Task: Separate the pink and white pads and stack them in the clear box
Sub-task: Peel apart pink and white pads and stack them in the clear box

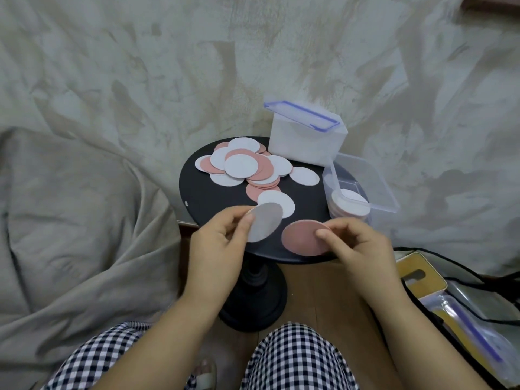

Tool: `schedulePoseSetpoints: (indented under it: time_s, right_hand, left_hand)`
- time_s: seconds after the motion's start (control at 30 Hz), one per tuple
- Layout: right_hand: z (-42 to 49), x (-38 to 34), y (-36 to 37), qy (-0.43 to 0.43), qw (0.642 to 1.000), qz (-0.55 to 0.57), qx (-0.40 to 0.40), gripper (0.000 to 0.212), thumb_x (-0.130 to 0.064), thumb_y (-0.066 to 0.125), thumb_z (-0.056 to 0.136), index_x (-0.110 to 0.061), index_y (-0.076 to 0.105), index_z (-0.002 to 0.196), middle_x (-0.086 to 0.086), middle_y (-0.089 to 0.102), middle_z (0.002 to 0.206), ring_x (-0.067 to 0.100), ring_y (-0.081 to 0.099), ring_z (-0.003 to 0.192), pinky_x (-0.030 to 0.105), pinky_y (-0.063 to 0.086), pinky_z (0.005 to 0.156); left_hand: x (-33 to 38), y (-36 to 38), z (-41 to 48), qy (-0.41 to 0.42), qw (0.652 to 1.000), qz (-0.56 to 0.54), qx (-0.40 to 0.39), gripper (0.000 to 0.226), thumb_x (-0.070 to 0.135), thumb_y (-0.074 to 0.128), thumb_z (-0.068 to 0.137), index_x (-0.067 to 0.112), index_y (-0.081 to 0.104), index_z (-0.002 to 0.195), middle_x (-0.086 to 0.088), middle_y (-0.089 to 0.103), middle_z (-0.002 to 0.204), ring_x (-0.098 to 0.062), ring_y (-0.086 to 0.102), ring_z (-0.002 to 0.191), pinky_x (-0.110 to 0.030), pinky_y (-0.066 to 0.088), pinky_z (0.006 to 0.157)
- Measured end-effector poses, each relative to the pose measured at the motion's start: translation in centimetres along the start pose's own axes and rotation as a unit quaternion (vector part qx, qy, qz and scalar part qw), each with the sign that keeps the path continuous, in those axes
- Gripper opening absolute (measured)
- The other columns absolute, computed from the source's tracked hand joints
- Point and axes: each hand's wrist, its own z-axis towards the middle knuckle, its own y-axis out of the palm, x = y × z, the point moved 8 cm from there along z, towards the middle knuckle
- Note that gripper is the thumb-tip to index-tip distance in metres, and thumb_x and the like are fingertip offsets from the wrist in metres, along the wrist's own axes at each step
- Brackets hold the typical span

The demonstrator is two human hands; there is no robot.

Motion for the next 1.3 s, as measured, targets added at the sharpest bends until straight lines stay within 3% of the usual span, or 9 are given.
schedulePoseSetpoints:
  time_s: [0.13, 0.3, 0.4, 0.5, 0.6, 0.8, 1.0, 1.1, 1.3]
  right_hand:
    - [0.3, 0.9, 1.7, 0.070, 0.994, 0.078, 0.034, 0.008, -0.021, 0.070, 0.078, -0.026, 0.067, 0.074, -0.011, 0.069, 0.074, 0.004, 0.062, 0.069, 0.022, 0.053, 0.066]
    - [0.9, 0.9, 3.3, 0.068, 0.994, 0.064, 0.057, 0.007, -0.021, 0.072, 0.077, -0.022, 0.066, 0.078, -0.006, 0.067, 0.074, 0.008, 0.058, 0.071, 0.020, 0.049, 0.067]
    - [2.4, 0.1, 4.2, -0.013, 0.992, -0.124, 0.012, 0.019, -0.030, 0.065, 0.084, -0.024, 0.064, 0.102, -0.010, 0.064, 0.106, 0.008, 0.054, 0.101, 0.027, 0.045, 0.090]
    - [3.2, 0.2, 6.7, -0.042, 0.962, -0.235, -0.129, 0.051, -0.041, 0.051, 0.091, -0.023, 0.041, 0.138, -0.010, 0.032, 0.149, 0.008, 0.023, 0.139, 0.027, 0.020, 0.113]
    - [2.9, 0.9, 7.7, -0.054, 0.933, -0.301, -0.189, 0.058, -0.048, 0.041, 0.093, -0.023, 0.029, 0.144, -0.009, 0.019, 0.155, 0.007, 0.011, 0.143, 0.026, 0.007, 0.116]
    - [0.2, 1.3, 5.6, -0.117, 0.952, -0.243, -0.146, 0.061, -0.062, 0.047, 0.077, -0.022, 0.061, 0.120, -0.011, 0.054, 0.129, 0.003, 0.041, 0.124, 0.014, 0.027, 0.105]
    - [-1.2, 1.1, 3.2, -0.145, 0.975, -0.154, -0.069, 0.028, -0.039, 0.065, 0.074, -0.021, 0.073, 0.094, -0.015, 0.066, 0.101, 0.002, 0.059, 0.103, 0.019, 0.045, 0.093]
    - [-1.0, 0.7, 2.5, -0.081, 0.994, -0.060, -0.041, 0.007, -0.025, 0.070, 0.079, -0.027, 0.072, 0.085, -0.019, 0.071, 0.087, -0.002, 0.064, 0.090, 0.013, 0.047, 0.081]
    - [-0.4, 0.7, 2.3, 0.025, 0.998, 0.054, 0.017, 0.013, -0.019, 0.064, 0.083, -0.031, 0.067, 0.081, -0.019, 0.069, 0.083, -0.006, 0.061, 0.077, 0.007, 0.045, 0.067]
  left_hand:
    - [-1.4, 1.8, -1.6, -0.088, 0.993, -0.074, -0.023, 0.012, 0.025, 0.059, 0.089, 0.029, 0.070, 0.092, 0.009, 0.073, 0.089, -0.012, 0.069, 0.086, -0.041, 0.055, 0.081]
    - [-2.0, 1.0, -1.6, -0.091, 0.993, -0.072, -0.017, 0.014, 0.014, 0.065, 0.085, 0.025, 0.070, 0.092, 0.008, 0.073, 0.086, -0.009, 0.069, 0.084, -0.032, 0.056, 0.078]
    - [-2.5, -1.2, -0.5, -0.084, 0.994, -0.053, 0.041, 0.013, 0.013, 0.065, 0.085, 0.026, 0.069, 0.088, 0.011, 0.073, 0.083, -0.005, 0.068, 0.082, -0.018, 0.052, 0.071]
    - [-3.2, -2.9, 0.2, -0.096, 0.990, -0.060, 0.080, 0.012, 0.015, 0.064, 0.086, 0.027, 0.066, 0.088, 0.007, 0.073, 0.087, -0.008, 0.069, 0.084, -0.032, 0.055, 0.078]
    - [-4.1, -3.9, 0.3, -0.112, 0.986, -0.078, 0.099, 0.010, 0.019, 0.065, 0.086, 0.028, 0.065, 0.088, 0.004, 0.074, 0.090, -0.014, 0.069, 0.087, -0.047, 0.054, 0.084]
    - [-4.4, -4.1, 0.2, -0.115, 0.985, -0.082, 0.097, 0.012, 0.017, 0.064, 0.086, 0.029, 0.064, 0.086, 0.005, 0.074, 0.088, -0.013, 0.069, 0.086, -0.046, 0.054, 0.084]
    - [-4.0, -2.5, 0.6, -0.111, 0.989, -0.083, 0.050, 0.008, 0.015, 0.064, 0.085, 0.020, 0.062, 0.091, 0.001, 0.074, 0.089, -0.014, 0.069, 0.085, -0.037, 0.054, 0.080]
    - [-3.8, -1.8, 0.4, -0.103, 0.991, -0.080, 0.029, 0.007, 0.016, 0.064, 0.086, 0.020, 0.060, 0.091, 0.002, 0.074, 0.087, -0.013, 0.069, 0.082, -0.033, 0.052, 0.075]
    - [-2.5, 0.3, -0.2, -0.095, 0.987, -0.110, -0.063, 0.009, 0.013, 0.062, 0.087, 0.018, 0.057, 0.092, -0.002, 0.074, 0.082, -0.018, 0.069, 0.080, -0.038, 0.053, 0.080]
